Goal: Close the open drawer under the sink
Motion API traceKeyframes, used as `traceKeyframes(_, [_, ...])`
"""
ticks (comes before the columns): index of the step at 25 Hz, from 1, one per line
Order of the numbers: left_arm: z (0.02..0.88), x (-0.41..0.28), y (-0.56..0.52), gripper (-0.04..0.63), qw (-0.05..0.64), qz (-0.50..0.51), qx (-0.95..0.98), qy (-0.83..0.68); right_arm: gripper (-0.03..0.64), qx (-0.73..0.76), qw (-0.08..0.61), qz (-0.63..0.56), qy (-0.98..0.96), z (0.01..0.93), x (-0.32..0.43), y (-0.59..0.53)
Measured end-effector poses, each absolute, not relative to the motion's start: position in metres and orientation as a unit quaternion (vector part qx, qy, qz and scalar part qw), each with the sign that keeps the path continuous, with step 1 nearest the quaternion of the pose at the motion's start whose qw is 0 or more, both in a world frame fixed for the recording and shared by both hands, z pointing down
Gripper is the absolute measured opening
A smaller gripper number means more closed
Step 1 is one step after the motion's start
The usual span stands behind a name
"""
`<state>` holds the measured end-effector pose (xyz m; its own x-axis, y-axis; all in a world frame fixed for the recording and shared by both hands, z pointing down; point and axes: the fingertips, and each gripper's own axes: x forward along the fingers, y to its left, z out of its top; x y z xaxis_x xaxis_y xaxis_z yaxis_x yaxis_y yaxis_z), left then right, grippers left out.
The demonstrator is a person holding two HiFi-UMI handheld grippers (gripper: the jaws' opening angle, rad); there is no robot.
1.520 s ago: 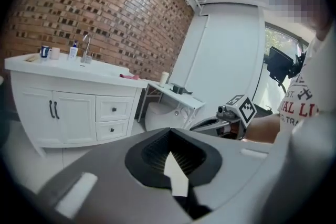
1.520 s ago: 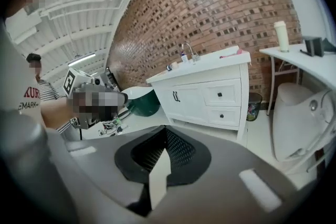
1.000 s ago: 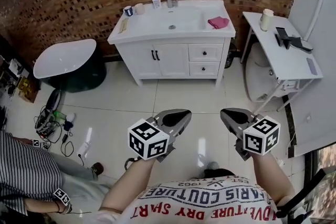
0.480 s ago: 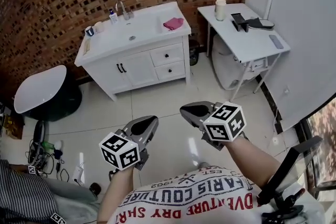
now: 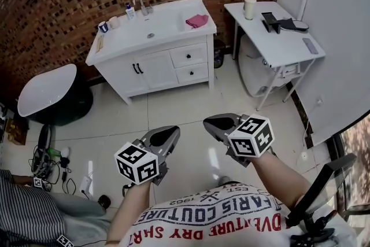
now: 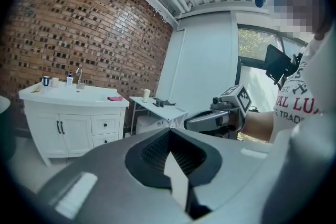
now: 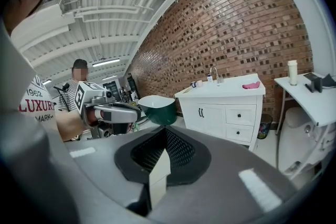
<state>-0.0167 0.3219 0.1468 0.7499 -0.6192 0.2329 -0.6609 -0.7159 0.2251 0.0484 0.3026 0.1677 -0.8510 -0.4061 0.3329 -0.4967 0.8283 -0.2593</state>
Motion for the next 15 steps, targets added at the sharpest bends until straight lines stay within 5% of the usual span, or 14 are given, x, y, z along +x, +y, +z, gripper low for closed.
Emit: traceKeyframes(15, [0.169, -0.032, 0.332, -0.015, 0.149, 0.072, 0.92, -0.355, 0.006, 0.222, 0.137, 0.174, -0.95, 0.192, 0.029, 0.315])
